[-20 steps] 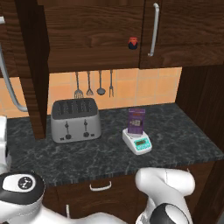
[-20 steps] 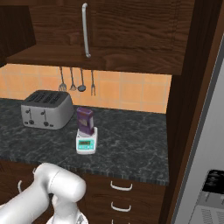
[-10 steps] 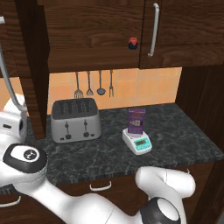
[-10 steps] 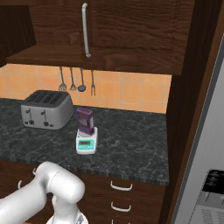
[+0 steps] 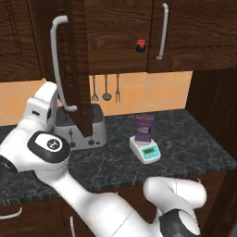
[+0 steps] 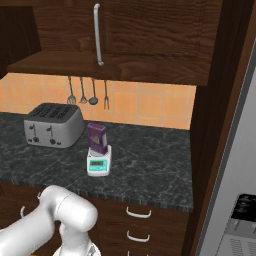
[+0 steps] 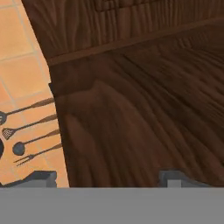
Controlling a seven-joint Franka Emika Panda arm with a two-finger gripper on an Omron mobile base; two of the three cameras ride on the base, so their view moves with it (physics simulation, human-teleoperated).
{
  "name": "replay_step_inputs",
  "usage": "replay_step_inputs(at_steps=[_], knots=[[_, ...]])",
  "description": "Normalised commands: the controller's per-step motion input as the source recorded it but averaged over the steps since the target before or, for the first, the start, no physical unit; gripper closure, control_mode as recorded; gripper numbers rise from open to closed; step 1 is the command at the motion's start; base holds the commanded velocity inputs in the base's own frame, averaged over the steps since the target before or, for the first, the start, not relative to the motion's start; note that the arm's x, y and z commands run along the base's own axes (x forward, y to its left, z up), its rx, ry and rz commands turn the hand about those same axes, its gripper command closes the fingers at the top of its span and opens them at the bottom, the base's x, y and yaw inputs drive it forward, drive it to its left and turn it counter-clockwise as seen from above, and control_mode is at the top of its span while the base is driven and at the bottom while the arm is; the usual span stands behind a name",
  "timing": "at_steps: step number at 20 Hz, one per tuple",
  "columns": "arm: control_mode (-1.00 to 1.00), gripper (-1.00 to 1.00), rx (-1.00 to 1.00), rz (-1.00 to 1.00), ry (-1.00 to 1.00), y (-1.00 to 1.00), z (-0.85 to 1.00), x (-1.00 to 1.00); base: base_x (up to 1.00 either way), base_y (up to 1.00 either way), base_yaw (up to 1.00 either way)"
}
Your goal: Pick the cereal and place it on the digital scale for weighing, and close the cabinet.
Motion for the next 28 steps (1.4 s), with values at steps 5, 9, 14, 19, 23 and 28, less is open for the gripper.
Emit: replay_step_inputs(at_steps=[5, 9, 14, 19, 23, 28], knots=[[-1.00, -1.00, 0.05, -0.14, -0.01, -1.00, 0.41, 0.50, 0.00, 0.00, 0.00], [-1.00, -1.00, 0.09, -0.06, 0.00, -1.00, 0.51, 0.71, 0.00, 0.00, 0.00], [-1.00, -1.00, 0.14, 0.02, -0.02, -0.72, 0.23, 0.98, 0.00, 0.00, 0.00], [-1.00, -1.00, 0.17, 0.13, -0.11, -0.53, 0.09, 0.90, 0.00, 0.00, 0.00], [-1.00, -1.00, 0.19, 0.11, 0.01, -0.48, 0.29, 0.99, 0.00, 0.00, 0.00], [-1.00, -1.00, 0.13, 0.10, 0.01, -0.29, 0.29, 0.95, 0.00, 0.00, 0.00]])
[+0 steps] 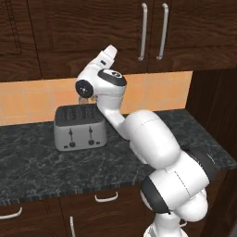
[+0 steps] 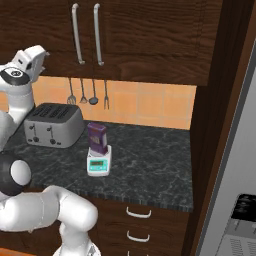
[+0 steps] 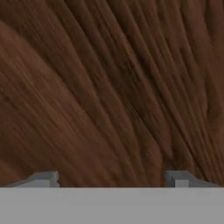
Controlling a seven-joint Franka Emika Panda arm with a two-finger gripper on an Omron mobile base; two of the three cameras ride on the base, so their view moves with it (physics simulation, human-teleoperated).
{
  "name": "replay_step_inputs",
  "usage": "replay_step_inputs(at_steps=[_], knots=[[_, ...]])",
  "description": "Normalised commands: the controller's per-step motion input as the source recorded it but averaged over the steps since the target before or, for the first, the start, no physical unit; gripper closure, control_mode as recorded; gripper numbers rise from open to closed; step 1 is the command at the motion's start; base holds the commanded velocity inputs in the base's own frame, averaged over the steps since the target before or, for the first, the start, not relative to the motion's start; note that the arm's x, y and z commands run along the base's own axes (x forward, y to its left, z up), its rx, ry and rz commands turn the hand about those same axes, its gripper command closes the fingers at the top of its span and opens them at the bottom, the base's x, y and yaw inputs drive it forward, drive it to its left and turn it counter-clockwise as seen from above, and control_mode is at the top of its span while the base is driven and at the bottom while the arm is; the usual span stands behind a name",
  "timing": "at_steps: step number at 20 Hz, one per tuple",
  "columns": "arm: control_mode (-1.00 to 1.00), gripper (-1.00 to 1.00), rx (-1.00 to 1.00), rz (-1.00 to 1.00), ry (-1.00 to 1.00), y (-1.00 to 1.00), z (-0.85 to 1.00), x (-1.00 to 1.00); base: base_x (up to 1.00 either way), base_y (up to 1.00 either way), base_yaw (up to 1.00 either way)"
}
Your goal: Pick the cereal and place it on the digital scale for weighing, and close the cabinet.
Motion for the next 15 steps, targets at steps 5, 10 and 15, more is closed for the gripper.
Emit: replay_step_inputs(at_steps=[5, 10, 15], knots=[[-1.00, -1.00, 0.06, 0.09, 0.00, -0.11, 0.05, 0.87, 0.00, 0.00, 0.00], [-1.00, -1.00, 0.02, 0.06, -0.01, -0.08, 0.00, 0.93, 0.00, 0.00, 0.00], [-1.00, -1.00, 0.08, 0.05, 0.00, -0.28, 0.14, 0.78, 0.00, 0.00, 0.00]])
